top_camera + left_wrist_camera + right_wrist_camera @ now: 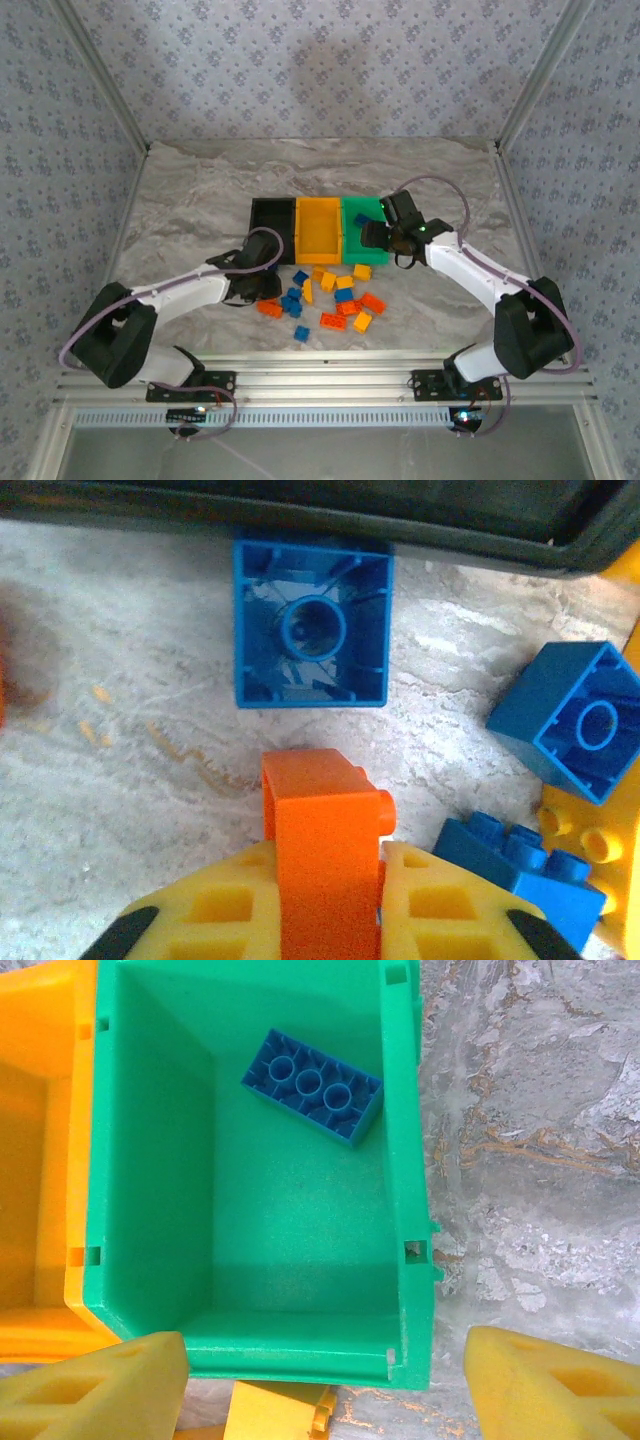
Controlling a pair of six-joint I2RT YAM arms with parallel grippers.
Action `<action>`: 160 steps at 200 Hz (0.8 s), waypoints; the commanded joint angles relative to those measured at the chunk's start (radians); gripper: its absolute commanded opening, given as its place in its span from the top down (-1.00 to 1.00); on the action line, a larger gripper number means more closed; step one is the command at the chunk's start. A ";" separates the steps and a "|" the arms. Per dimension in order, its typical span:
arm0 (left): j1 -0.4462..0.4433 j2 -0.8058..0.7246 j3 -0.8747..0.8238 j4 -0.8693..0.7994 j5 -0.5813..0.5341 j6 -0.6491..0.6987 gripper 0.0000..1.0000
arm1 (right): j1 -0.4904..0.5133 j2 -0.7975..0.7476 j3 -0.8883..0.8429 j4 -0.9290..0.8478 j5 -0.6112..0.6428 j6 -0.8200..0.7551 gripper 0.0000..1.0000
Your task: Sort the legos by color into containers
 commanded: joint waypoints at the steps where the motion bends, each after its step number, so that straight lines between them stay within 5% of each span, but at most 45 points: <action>1: -0.007 -0.063 -0.011 -0.060 -0.022 -0.006 0.79 | -0.007 -0.021 -0.008 0.001 -0.006 0.016 -0.50; 66: -0.008 -0.181 0.188 -0.193 -0.024 0.042 0.87 | -0.015 -0.042 -0.019 -0.004 -0.015 0.031 -0.49; 160: -0.039 0.390 0.736 -0.065 0.042 0.114 0.96 | -0.035 -0.176 -0.152 -0.049 -0.013 0.042 -0.50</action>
